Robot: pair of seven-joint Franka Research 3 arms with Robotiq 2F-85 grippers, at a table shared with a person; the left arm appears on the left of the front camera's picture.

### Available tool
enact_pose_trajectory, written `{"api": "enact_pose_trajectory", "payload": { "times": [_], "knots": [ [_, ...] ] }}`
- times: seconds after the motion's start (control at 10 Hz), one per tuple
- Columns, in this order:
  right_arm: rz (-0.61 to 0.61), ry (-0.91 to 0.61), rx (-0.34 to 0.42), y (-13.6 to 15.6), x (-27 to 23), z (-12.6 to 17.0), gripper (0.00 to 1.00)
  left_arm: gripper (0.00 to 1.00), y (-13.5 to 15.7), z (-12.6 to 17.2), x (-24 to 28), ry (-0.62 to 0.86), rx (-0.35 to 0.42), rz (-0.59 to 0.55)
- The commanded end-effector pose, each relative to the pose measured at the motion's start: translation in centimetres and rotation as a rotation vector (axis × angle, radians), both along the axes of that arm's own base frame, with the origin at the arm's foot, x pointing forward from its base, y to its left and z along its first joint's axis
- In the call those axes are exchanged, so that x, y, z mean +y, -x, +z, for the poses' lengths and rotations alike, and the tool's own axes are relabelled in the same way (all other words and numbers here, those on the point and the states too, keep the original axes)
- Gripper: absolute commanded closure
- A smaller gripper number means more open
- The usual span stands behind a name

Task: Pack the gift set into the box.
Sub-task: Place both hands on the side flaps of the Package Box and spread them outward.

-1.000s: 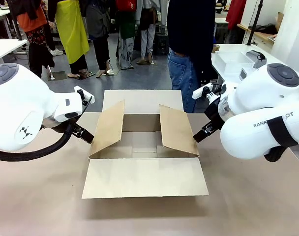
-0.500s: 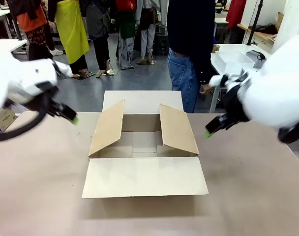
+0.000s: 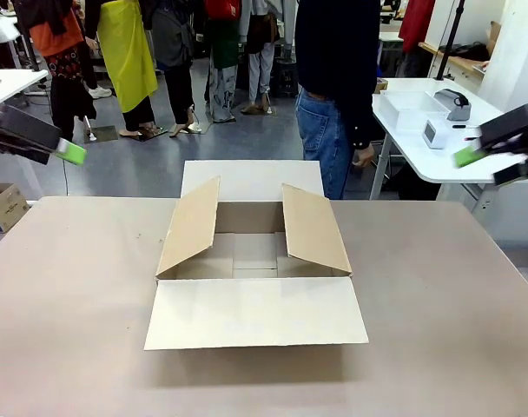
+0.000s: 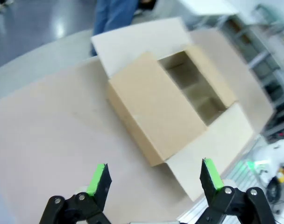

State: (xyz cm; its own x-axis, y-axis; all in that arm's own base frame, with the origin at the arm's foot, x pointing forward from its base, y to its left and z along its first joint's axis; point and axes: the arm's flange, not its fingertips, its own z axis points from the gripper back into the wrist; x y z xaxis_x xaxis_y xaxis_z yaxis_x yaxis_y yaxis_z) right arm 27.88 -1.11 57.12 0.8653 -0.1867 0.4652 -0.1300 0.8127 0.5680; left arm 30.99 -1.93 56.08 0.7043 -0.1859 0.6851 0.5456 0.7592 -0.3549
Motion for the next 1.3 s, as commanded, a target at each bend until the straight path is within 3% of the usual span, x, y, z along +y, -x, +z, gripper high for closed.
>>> {"api": "enact_pose_trajectory", "payload": {
  "times": [0.0, 0.1, 0.2, 0.4, 0.5, 1.0, 1.1, 1.2],
  "knots": [
    [-0.129, -0.283, -0.032, 1.3, -7.5, -3.5, 0.00, 0.00, 0.6, -8.0, 9.5, 0.303, 0.179, -0.011],
    [-0.208, -0.398, -0.060, 2.5, -11.0, -5.2, 0.00, 0.00, 0.3, -11.0, 14.8, 0.486, 0.254, 0.105],
    [-0.250, -0.457, -0.044, 2.9, -12.8, -7.0, 0.00, 0.00, 0.9, -13.7, 18.9, 0.634, 0.283, 0.186],
    [-0.304, -0.553, 0.004, 2.5, -14.9, -11.4, 0.00, 0.00, 1.9, -16.4, 21.5, 0.833, 0.213, 0.252],
    [-0.295, -0.461, -0.017, 2.2, -16.6, -4.5, 0.00, 0.00, 2.4, -13.7, 20.4, 0.623, 0.241, 0.145],
    [-0.295, -0.461, -0.017, 2.2, -16.6, -4.5, 0.00, 0.00, 2.4, -13.7, 20.4, 0.623, 0.241, 0.145],
    [-0.304, -0.449, 0.005, 1.9, -16.2, -4.5, 0.00, 0.00, 1.7, -13.7, 19.6, 0.620, 0.275, 0.145],
    [-0.256, -0.338, 0.025, -0.3, -12.4, -3.2, 0.00, 0.00, 0.5, -11.5, 16.7, 0.495, 0.327, 0.151]
  ]
}}
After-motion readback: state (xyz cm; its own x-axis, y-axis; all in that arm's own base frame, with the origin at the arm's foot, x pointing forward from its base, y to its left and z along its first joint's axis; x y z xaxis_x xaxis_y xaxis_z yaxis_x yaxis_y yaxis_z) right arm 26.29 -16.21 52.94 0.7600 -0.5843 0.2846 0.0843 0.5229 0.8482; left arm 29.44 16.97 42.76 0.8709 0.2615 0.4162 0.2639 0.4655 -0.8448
